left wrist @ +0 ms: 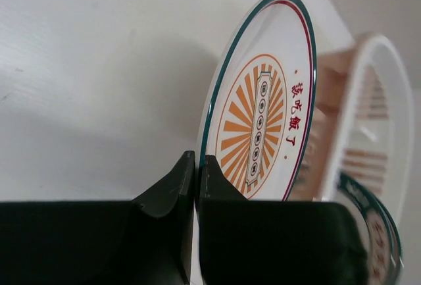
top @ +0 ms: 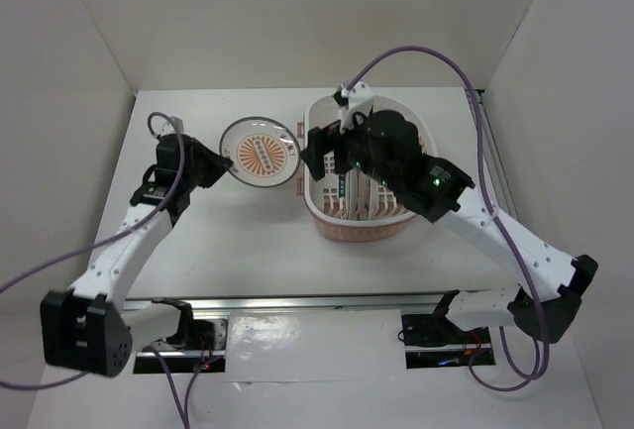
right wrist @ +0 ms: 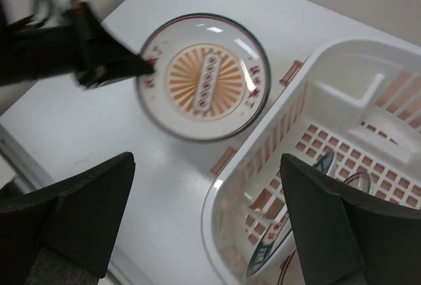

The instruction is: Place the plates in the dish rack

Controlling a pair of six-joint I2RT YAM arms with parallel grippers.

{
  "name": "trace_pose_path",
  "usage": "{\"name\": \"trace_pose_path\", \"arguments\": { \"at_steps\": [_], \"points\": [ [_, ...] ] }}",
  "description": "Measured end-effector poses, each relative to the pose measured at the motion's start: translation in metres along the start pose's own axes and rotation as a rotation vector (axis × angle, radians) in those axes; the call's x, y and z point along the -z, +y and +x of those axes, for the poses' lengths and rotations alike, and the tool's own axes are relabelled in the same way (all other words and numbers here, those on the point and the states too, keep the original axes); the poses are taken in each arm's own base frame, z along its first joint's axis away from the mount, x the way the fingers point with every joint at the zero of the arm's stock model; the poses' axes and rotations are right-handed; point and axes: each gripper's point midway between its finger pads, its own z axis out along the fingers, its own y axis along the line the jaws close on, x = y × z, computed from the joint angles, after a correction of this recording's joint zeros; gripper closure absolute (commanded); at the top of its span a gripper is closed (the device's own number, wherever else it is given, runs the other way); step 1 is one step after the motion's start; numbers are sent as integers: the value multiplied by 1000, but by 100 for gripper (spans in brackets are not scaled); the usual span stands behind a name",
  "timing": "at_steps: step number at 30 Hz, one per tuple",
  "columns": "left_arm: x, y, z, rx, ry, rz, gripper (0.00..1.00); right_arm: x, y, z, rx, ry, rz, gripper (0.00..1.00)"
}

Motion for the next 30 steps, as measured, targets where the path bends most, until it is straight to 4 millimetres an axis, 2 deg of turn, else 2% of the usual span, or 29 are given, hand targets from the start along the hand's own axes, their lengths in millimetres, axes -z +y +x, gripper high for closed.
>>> {"name": "trace_pose_path", "arguments": {
  "at_steps": [2, 4, 7, 10, 12, 15, 18, 20, 25, 30],
  "points": [
    [37, -22, -2, -75, -14, 105, 100, -15, -18, -8, -12, -1, 8, 2],
    [66, -34, -4, -142, -31, 179, 100, -30, -41, -16, -30, -2, 30, 1],
    [101, -40, -3, -224, -44, 256, 100, -45, -71, -20, -72, 9, -2, 1],
    [131, -46, 1, -288, -56, 338, 100, -53, -86, -17, -125, 28, -75, 1],
    [146, -52, 5, -324, -56, 396, 100, -54, -75, -12, -141, 40, -144, 1],
    [158, -59, 11, -361, -42, 462, 100, -53, -37, -4, -141, 62, -277, 1],
    [161, -64, 19, -377, -18, 520, 100, -52, -4, 10, -141, 94, -377, 1],
    [160, -64, 25, -382, -2, 550, 100, -52, 9, 19, -143, 116, -412, 1],
    [156, -61, 38, -374, 26, 596, 100, -54, 18, 37, -155, 155, -429, 4],
    [157, -66, 37, -370, 18, 625, 100, -55, 17, 41, -162, 163, -416, 4]
  ]
}}
